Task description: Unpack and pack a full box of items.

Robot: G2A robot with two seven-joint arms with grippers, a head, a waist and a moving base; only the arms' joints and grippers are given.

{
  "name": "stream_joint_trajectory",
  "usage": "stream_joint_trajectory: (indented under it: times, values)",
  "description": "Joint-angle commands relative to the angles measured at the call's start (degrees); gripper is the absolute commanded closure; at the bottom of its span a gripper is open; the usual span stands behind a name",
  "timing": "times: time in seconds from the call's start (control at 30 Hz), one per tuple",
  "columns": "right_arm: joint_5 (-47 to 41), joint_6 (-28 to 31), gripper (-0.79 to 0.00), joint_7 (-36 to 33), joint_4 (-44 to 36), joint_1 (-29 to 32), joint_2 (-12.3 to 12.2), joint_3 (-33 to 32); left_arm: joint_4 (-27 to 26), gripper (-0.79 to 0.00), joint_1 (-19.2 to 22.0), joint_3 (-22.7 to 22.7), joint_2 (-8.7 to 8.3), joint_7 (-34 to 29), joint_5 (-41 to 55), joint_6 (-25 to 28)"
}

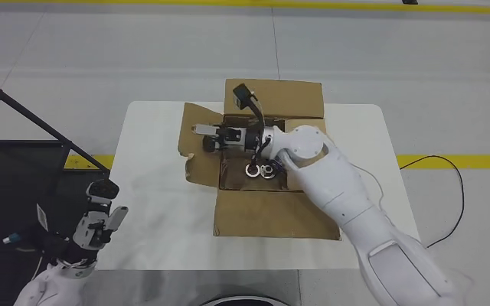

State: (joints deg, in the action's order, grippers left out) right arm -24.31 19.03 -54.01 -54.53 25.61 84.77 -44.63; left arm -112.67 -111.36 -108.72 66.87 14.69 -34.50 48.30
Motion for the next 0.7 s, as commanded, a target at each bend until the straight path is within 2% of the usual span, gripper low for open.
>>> stream_joint_trajectory:
  times: [0.0, 0.2, 0.33, 0.5, 0.67]
  values:
    - [-0.01, 0.36, -0.785, -2.07, -1.91, 1.15, -1.04, -2.52, -1.97, -0.785, 0.48, -0.94, -0.13, -1.5, 1.64, 0.02]
    - [-0.23, 0.45, -0.785, -10.48, -10.76, 6.78, -5.0, -12.21, -7.53, -0.785, 3.5, -1.27, -0.89, -10.7, 8.61, -1.35]
    - [0.99, 0.16, -0.785, -14.22, -18.73, 12.64, -7.84, -20.41, -10.68, -0.785, 7.86, 0.68, -1.67, -19.96, 12.8, -4.95]
    - [1.86, -0.3, -0.785, -17.12, -27.96, 20.68, -10.9, -31.77, -12.15, -0.785, 15.85, 6.33, -2.32, -29.17, 15.12, -11.32]
    - [0.47, -0.57, -0.785, -17.91, -32.51, 27.36, -13.02, -42.09, -11.99, -0.785, 25.49, 15.27, -2.47, -35.65, 14.38, -16.53]
